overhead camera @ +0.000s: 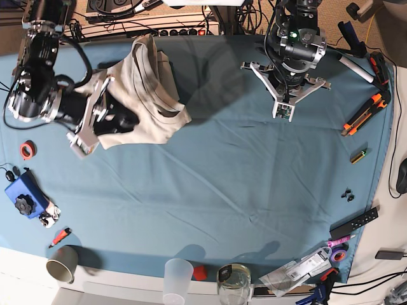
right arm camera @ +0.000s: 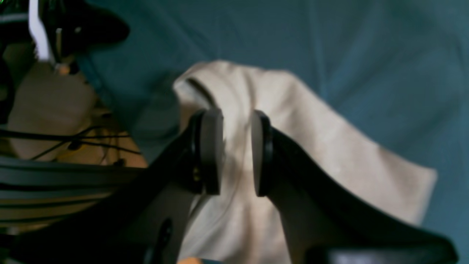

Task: Fold the T-shirt properly
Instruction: 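Grasp the shirt bundle with the right gripper and lift it, then fold the held shirt over onto itself with the right gripper and release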

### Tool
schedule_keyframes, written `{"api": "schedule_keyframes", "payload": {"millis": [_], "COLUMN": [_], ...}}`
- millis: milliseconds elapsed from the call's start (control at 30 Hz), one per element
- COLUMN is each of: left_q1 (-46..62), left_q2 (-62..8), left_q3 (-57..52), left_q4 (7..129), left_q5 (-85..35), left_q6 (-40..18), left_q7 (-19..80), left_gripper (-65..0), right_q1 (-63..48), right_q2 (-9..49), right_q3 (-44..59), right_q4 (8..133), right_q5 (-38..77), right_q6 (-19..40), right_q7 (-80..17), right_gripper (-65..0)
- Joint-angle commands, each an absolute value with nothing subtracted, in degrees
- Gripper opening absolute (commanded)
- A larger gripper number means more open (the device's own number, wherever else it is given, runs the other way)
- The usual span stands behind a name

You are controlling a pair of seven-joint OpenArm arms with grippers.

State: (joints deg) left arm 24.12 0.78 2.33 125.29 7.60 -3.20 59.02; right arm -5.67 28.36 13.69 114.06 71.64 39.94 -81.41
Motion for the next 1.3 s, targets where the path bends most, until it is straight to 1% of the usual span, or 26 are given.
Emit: {"api": "schedule_keyframes", "payload": {"millis": [0,67,133,167,200,300,467,567,667,833,967,1100,1167,1267], "left_q1": [24.1,24.1,24.1,24.1,24.1,24.1,23.0,21.5,20.0,20.0,20.0,20.2,20.2,20.2], "left_q2": [1.0,1.0,1.0,1.0,1.0,1.0,1.0,1.0,1.0,0.9,1.0,1.0,1.0,1.0], "left_q3": [2.4,2.4,2.4,2.4,2.4,2.4,2.4,2.4,2.4,2.5,2.5,2.5,2.5,2.5], "left_q4": [126.5,126.4,126.4,126.5,126.4,126.5,126.5,126.5,126.4,126.4,126.4,126.4,126.4,126.4], "left_q5": [7.6,7.6,7.6,7.6,7.6,4.7,-4.0,-9.5,-14.2,-15.0,-15.0,-15.0,-15.0,-15.0], "left_q6": [-3.0,-3.0,-3.0,-3.0,-3.0,-3.3,-12.3,-16.4,-19.6,-19.6,-19.6,-19.6,-19.6,-19.6], "left_q7": [58.0,58.1,58.0,58.0,58.0,57.0,53.5,52.4,52.4,51.8,51.8,51.8,51.8,52.0], "left_gripper": [-65.0,-65.0,-65.0,-65.0,-65.0,-65.0,-65.0,-65.0,-65.0,-65.0,-65.0,-65.0,-65.0,-65.0], "right_q1": [-4.2,-4.0,-4.1,-4.3,-4.5,-4.6,-4.6,-4.6,-4.6,-3.9,-1.3,0.2,0.5,0.8], "right_q2": [29.1,29.1,29.1,29.1,29.1,29.1,29.0,29.1,29.2,29.9,27.2,23.4,21.6,20.4], "right_q3": [14.4,14.1,13.4,12.9,12.5,11.3,11.2,11.2,11.2,11.3,10.7,5.0,0.7,-4.6], "right_q4": [114.7,113.9,111.8,110.2,108.4,103.2,93.1,87.2,85.1,89.3,92.8,91.5,90.3,88.8], "right_q5": [71.0,66.8,64.2,64.0,64.1,64.4,64.5,64.4,65.4,85.0,85.0,84.7,80.0,69.6], "right_q6": [40.0,40.0,40.0,40.0,40.0,40.0,40.0,40.0,40.0,40.0,40.0,40.0,40.0,40.0], "right_q7": [-80.0,-80.0,-80.0,-80.0,-80.0,-80.0,-80.0,-80.0,-80.0,-80.0,-80.0,-80.0,-80.0,-80.0], "right_gripper": [-50.4,-51.5,-60.4,-63.9,-65.0,-65.0,-65.0,-65.0,-65.0,-65.0,-65.0,-65.0,-65.0,-65.0]}}
